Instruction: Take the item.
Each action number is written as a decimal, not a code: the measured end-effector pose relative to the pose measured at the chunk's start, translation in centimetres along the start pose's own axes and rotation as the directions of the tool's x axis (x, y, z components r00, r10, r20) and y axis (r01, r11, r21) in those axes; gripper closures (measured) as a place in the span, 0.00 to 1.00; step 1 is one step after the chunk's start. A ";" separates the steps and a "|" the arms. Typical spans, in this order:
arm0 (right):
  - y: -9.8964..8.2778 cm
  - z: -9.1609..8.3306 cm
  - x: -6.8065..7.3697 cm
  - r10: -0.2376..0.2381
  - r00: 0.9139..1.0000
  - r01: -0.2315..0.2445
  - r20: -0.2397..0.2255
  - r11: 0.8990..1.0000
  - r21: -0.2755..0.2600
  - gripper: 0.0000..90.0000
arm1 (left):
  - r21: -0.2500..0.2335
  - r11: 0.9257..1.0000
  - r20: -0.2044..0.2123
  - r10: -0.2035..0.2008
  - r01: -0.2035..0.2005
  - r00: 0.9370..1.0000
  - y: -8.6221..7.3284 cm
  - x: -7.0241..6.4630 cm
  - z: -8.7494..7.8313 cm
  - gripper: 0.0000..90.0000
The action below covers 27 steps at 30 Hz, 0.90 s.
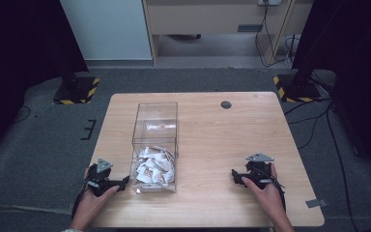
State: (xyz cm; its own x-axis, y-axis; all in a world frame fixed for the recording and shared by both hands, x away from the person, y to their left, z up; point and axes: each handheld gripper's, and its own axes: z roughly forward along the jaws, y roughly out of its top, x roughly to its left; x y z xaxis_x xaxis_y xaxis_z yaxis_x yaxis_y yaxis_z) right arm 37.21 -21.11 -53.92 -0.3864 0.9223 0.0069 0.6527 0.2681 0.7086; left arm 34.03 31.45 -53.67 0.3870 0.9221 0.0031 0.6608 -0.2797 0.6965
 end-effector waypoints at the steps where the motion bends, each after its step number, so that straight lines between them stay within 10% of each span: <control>1: 0.0 0.0 0.0 0.000 1.000 0.000 0.000 1.000 0.000 0.03 | 0.000 1.000 0.000 0.000 0.000 1.000 0.0 0.0 0.0 0.00; 14: 0.7 -0.6 0.2 0.051 0.998 -0.052 -0.047 0.998 -0.029 0.07 | -0.002 1.000 0.001 0.002 -0.002 1.000 0.0 0.0 0.0 0.00; 27: 3.6 -2.4 3.2 -0.070 0.995 0.066 -0.076 0.996 -0.052 0.22 | -0.003 1.000 -0.002 0.004 -0.004 1.000 0.0 -0.1 0.0 0.00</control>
State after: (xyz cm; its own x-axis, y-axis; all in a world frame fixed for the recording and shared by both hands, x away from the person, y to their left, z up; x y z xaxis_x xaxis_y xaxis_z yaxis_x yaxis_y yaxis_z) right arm 36.78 -17.85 -49.67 -0.4790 0.8777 0.0108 0.5910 0.3134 0.7433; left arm 34.02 31.38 -53.66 0.3888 0.9213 0.0073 0.6575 -0.2830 0.6983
